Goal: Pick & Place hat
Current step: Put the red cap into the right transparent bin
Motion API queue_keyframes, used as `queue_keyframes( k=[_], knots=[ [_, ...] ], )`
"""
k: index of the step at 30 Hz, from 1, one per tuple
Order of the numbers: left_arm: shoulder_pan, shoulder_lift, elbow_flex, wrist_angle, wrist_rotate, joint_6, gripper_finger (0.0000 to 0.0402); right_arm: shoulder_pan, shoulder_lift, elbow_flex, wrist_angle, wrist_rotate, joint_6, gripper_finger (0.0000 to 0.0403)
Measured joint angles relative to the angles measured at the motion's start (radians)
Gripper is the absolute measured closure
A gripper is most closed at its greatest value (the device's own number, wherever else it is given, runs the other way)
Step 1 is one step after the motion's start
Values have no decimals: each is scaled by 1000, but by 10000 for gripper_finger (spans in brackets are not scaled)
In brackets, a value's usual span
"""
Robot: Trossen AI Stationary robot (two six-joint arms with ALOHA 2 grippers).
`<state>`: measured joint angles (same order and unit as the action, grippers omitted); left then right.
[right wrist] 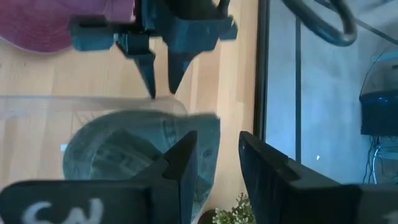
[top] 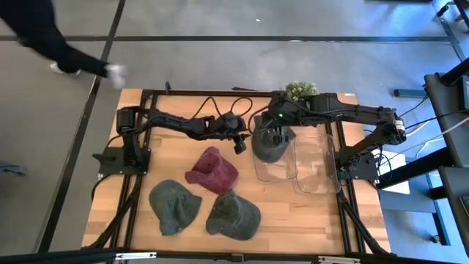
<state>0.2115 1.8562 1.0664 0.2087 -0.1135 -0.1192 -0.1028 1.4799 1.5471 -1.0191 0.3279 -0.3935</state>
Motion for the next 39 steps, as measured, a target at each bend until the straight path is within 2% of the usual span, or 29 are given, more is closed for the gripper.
queue_keyframes(
  k=[5, 9, 14, 18, 21, 25, 29, 34, 39],
  knots=[
    [-1, -1, 1, 42, 57, -8, 276, 0, 0, 0, 15, 1, 0, 285],
    [12, -49, 0, -59, 25, -2, 276, 0, 0, 0, 15, 2, -1, 285],
    [29, -201, 1, -387, -4, -72, 276, 0, 0, 0, 24, 2, 1, 285],
    [14, -339, -1, -750, 18, -250, 276, 0, 5, 0, 74, -18, 39, 285],
    [-39, -418, -63, -886, 25, -419, 276, -4, 8, 0, 134, -42, 46, 285],
    [-156, -501, -211, -859, 82, -730, 276, -16, 9, 0, 189, -80, 68, 285],
    [-308, -544, -306, -806, 4, -1011, 276, -37, 10, 0, 207, -129, 66, 285],
    [-408, -521, -343, -815, -90, -1155, 276, -70, 10, 0, 257, -149, 44, 285],
    [-421, -460, -364, -812, -113, -1209, 276, -93, 10, 0, 300, -149, 48, 285]
  ],
)
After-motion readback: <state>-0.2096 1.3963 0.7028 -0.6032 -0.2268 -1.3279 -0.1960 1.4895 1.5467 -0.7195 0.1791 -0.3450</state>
